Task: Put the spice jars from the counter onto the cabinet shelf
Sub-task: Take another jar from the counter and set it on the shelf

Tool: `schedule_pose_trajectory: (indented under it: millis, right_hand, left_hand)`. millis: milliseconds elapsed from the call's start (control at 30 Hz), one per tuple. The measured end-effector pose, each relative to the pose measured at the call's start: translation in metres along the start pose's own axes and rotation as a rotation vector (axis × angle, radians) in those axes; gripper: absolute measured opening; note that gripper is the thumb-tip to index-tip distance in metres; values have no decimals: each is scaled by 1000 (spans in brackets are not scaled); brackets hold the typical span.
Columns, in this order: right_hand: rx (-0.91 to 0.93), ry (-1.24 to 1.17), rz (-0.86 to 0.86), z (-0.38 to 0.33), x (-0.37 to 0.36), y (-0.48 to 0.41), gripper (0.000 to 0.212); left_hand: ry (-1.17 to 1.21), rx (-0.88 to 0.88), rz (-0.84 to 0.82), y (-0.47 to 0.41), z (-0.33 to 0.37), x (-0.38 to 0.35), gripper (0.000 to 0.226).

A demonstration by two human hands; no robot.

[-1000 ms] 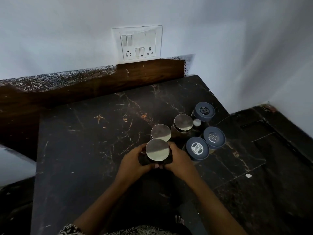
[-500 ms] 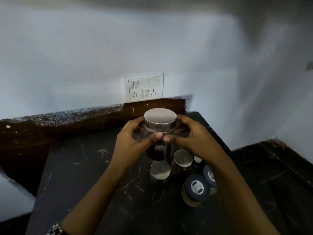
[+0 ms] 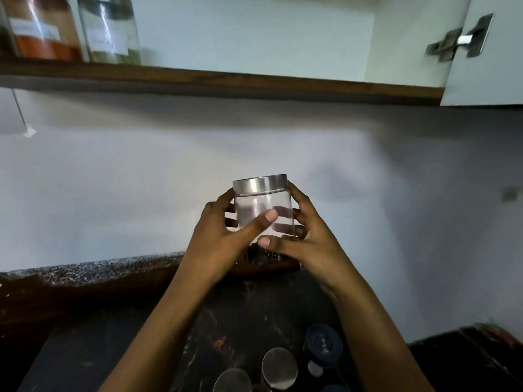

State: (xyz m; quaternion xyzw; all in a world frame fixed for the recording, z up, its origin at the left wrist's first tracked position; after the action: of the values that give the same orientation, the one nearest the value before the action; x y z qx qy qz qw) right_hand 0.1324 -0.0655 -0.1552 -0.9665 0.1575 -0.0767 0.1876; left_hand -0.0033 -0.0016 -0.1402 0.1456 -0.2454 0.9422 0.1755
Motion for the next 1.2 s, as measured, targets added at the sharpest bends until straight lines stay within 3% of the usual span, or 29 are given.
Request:
schedule_pose_trajectory:
  millis: [200, 400, 600, 700, 833, 967, 1133, 1200]
  right_hand:
    - [95, 185, 76, -10, 24, 4, 95]
    - [-7, -10, -129, -19, 51, 5, 81]
    - [95, 88, 45, -20, 62, 5, 85]
    - [116, 184, 37, -19, 63, 7, 94]
    - [2, -28, -46, -16, 77, 4, 91]
    - [-56, -102, -93, -9, 80, 1, 81]
    - [21, 11, 60, -8, 83, 4, 78]
    - [61, 97, 62, -10, 81, 7, 79]
  left_hand:
    - [59, -10, -19, -9, 16, -24, 79]
    - [384, 75, -136, -16, 29, -37, 57]
    - [106, 12, -55, -14, 42, -54, 69]
    - [137, 14, -16, -16, 44, -59, 59]
    - [339, 91, -91, -20, 36, -63, 69]
    - [462, 145, -179, -19, 35, -75, 55]
    - [345, 121, -106, -18, 36, -82, 86]
    - [358, 109, -99, -18, 34, -84, 88]
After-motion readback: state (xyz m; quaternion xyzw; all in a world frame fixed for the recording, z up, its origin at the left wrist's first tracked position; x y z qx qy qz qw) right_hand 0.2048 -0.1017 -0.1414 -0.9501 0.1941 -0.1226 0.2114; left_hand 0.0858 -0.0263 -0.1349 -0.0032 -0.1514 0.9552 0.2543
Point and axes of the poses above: each hand's wrist, its own y-axis away from the middle knuckle, its own x-axis out of the back of the hand, z = x × y, the point moved 6 cm from there along -y, towards the middle knuckle, and after that the axes turned 3 degrees about -y, right-handed, at the moved point
